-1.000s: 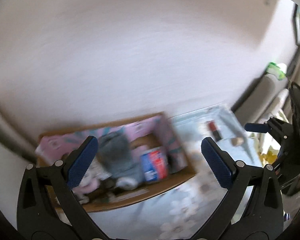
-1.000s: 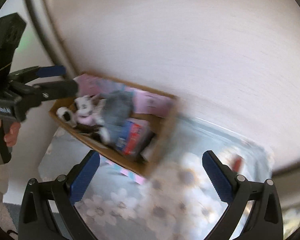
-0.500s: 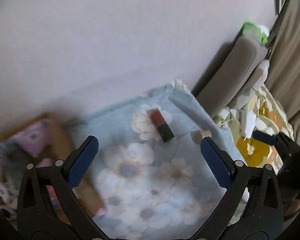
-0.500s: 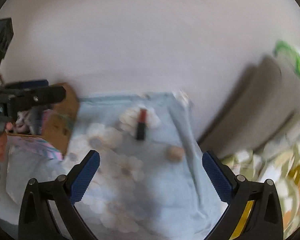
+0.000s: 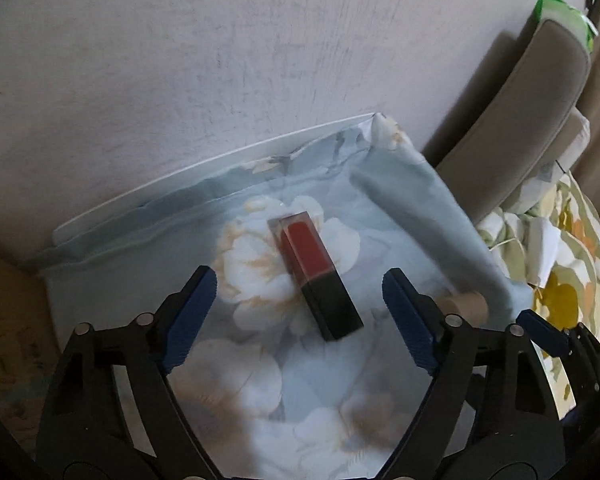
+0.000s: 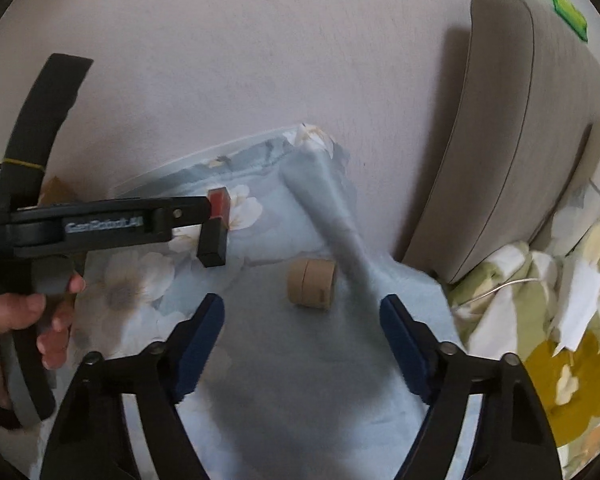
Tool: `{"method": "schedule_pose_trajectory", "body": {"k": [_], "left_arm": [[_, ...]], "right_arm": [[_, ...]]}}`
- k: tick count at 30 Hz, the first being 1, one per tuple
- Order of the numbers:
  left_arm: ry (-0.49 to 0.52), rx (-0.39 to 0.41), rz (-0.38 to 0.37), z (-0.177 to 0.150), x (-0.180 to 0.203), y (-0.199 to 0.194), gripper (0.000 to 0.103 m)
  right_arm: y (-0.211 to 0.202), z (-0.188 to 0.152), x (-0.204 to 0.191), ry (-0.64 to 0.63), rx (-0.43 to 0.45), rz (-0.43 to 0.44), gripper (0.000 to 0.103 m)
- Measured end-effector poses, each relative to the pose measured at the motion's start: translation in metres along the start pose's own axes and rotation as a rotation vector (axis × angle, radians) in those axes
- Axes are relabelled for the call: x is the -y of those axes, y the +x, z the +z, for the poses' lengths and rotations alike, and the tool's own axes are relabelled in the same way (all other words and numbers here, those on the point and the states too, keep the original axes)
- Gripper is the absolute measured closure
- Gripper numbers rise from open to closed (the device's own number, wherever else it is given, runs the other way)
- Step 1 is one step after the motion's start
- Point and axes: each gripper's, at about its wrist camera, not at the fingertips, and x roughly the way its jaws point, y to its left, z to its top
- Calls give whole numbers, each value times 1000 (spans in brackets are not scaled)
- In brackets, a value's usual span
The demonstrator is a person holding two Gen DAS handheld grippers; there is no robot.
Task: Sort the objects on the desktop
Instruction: 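Grasp the red lipstick with left tool while right tool grasps the beige cylinder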
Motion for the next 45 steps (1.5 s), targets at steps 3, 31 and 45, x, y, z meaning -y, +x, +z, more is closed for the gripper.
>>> {"method": "schedule_pose_trajectory", "body": {"k": [3, 31, 45], "left_arm": [[7, 1, 22, 1, 3, 9, 19], [12, 17, 47, -8, 5, 21, 50], [37, 38, 31, -9, 4, 12, 85]], "right_arm": [[6, 1, -1, -11, 3, -9, 30], [20, 4, -20, -25, 73, -103, 53], [36, 7, -22, -35, 47, -99, 77]]}}
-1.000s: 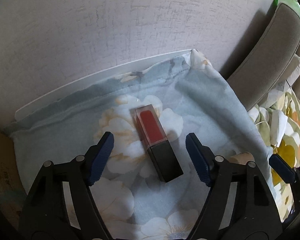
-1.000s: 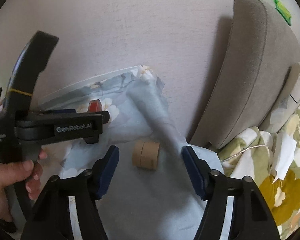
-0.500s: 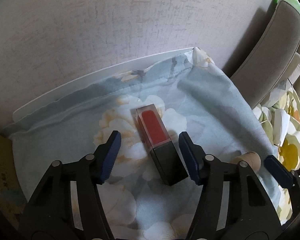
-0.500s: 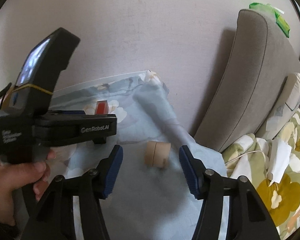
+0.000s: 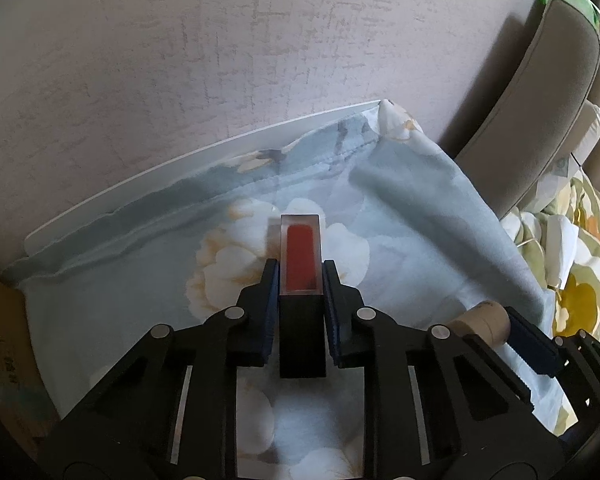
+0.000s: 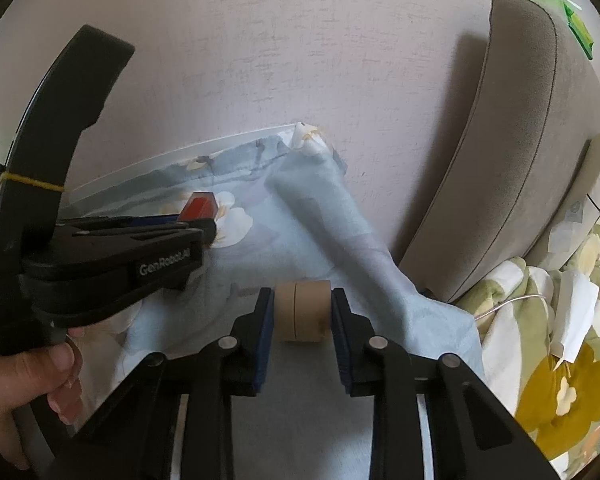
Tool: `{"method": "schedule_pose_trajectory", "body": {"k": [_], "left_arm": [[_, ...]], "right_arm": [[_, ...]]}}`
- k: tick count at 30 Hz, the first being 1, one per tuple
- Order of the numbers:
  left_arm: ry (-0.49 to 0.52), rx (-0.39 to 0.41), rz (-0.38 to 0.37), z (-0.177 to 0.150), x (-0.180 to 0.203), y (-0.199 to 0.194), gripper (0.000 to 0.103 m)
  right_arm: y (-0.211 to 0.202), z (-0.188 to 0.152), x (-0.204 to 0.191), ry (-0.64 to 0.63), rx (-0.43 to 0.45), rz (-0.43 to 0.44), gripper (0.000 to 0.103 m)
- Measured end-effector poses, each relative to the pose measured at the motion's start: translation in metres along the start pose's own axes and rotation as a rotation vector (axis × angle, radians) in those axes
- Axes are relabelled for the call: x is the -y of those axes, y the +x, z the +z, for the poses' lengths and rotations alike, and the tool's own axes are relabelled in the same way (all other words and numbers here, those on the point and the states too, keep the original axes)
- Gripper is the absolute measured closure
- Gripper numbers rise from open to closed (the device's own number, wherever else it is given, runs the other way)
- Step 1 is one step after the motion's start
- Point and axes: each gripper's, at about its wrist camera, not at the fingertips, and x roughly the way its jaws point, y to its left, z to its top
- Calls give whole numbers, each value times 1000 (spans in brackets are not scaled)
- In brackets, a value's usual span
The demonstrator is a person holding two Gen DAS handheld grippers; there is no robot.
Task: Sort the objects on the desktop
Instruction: 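Grasp the red lipstick with left tool while right tool grasps the beige cylinder, then carry the lipstick and beige cylinder with both tools over the box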
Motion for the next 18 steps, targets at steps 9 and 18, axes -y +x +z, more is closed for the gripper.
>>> {"method": "schedule_pose_trajectory", "body": {"k": [9, 18], "left_arm": [[7, 10, -9, 1, 0, -27, 85], [-8, 76, -19, 13, -10, -113, 85]], "right_arm": [[-13, 7, -1, -5, 16, 7, 77], [-64, 45, -8, -34, 54, 71, 77]]}}
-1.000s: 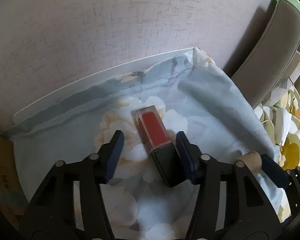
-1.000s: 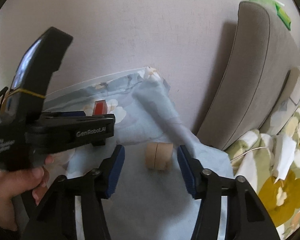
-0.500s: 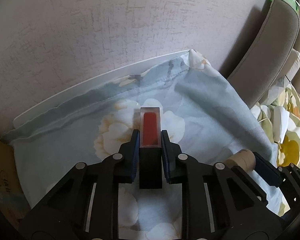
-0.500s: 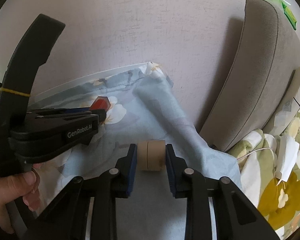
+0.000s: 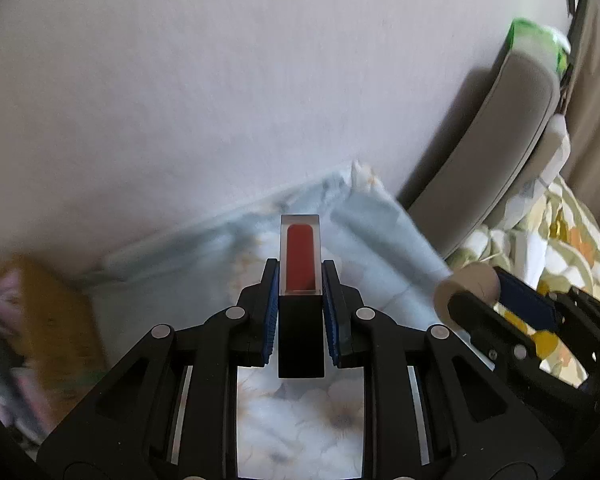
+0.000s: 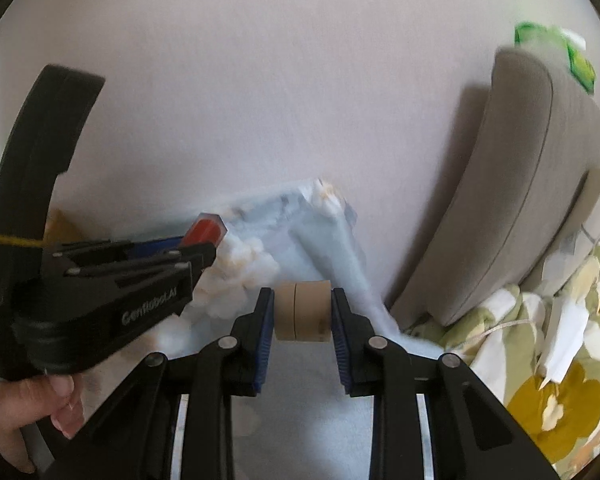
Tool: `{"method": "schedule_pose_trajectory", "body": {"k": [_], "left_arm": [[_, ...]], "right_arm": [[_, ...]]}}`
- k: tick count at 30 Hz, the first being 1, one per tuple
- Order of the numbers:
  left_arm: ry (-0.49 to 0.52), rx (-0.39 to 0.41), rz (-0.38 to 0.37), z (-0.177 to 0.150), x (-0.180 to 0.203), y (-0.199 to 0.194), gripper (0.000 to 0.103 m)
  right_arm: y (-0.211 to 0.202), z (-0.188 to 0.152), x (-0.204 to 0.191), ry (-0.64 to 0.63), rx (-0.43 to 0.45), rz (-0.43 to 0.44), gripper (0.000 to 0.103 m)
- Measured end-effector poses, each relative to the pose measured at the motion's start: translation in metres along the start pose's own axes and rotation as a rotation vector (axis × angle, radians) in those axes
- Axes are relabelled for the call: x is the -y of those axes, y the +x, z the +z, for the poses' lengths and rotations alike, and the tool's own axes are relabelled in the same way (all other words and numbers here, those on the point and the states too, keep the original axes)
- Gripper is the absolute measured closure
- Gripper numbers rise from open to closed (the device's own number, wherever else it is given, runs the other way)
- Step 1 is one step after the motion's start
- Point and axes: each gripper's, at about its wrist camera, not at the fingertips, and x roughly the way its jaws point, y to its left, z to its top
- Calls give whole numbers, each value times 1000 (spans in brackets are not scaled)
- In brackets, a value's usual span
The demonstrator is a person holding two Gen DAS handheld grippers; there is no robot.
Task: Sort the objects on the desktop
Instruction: 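Carry the lipstick and beige cylinder with both tools over the box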
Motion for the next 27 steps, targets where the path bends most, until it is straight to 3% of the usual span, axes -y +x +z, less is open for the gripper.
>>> {"method": "schedule_pose_trajectory", "body": {"k": [2, 7, 14, 20, 27], "left_arm": [[-14, 24, 3, 0, -24, -22, 85], [-56, 95, 42, 11, -40, -65, 85], [-146, 161, 129, 4, -108, -133, 85], [-241, 196, 228, -21, -179, -178, 85], [-345, 178, 325, -61, -252, -204, 85]], "right_arm": [[-15, 15, -9, -27, 20, 15, 77], [-41, 45, -39, -101, 49, 67, 77], [-59, 79, -111, -235, 80, 188, 77], [-57, 87, -182, -321, 65, 296, 77], [-43, 79, -263, -395, 17, 406, 77]]}}
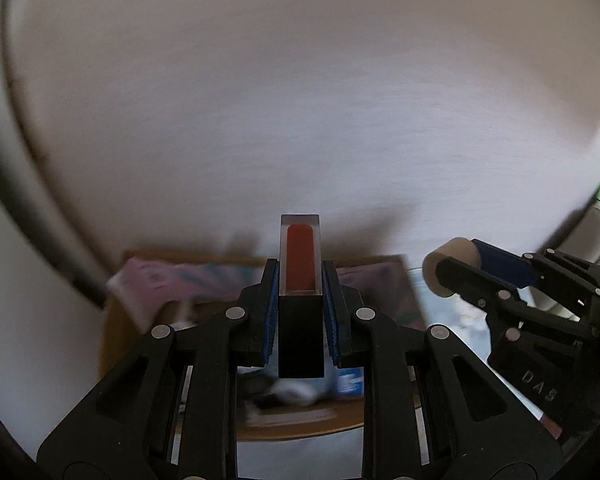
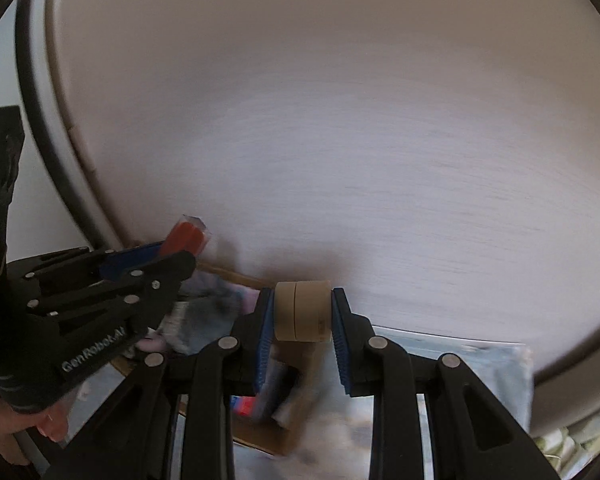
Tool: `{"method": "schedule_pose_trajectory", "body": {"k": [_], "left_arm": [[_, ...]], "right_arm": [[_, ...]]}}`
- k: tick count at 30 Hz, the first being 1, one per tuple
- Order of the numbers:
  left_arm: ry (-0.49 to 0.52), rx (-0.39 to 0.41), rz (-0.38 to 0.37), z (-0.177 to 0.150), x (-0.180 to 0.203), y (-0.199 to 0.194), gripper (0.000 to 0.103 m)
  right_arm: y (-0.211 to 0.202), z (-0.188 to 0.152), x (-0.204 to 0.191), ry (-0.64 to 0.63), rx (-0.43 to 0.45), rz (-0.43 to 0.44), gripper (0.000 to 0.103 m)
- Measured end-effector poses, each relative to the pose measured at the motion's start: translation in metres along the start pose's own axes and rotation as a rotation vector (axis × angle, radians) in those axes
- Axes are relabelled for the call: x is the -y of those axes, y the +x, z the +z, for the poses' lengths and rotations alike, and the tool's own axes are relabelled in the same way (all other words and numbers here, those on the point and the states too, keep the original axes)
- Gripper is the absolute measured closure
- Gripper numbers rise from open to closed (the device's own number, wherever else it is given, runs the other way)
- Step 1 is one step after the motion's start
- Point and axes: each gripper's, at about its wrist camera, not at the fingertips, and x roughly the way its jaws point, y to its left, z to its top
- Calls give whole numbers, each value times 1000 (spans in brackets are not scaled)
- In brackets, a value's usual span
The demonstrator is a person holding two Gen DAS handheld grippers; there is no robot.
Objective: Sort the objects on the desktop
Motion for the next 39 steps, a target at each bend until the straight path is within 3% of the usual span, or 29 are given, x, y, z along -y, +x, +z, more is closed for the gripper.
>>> {"method": "schedule_pose_trajectory", "body": {"k": [10, 15, 18, 24, 25, 26, 27, 28, 29, 31, 35, 39], "left_arm": [[-71, -88, 45, -37, -67, 15, 85], [-73, -95, 34, -42, -51, 19, 85], [-76, -101, 28, -53, -63, 46, 85], [-109, -132, 45, -54, -67, 57, 82], [-114, -134, 53, -55, -68, 58, 72], [-113, -140, 55, -56, -69, 59, 38], [-113, -146, 82, -57, -71, 61, 16], [-113, -141, 121, -58, -75, 60, 1], [-116, -137, 108, -60, -80, 58, 0], [-151, -146, 71, -61, -89, 58, 0], [-150, -152, 103, -63, -94, 61, 0], [-120, -170, 123, -64, -90, 62, 0]], "right_arm": [[61, 0, -59, -53, -93, 67, 77], [83, -5, -63, -52, -131, 68, 77], [86, -14, -51, -50, -141, 61, 77], [86, -17, -62, -35, -156, 100, 77], [85, -17, -60, -21, -162, 130, 73], [86, -17, -58, -6, -169, 148, 52], [86, -17, -56, -2, -173, 143, 35], [85, -17, -55, -3, -176, 134, 8], [81, -18, -51, 1, -160, 134, 3], [76, -20, -42, 22, -146, 134, 2], [66, -22, -36, 0, -148, 70, 2], [67, -27, -38, -7, -157, 58, 2]]}}
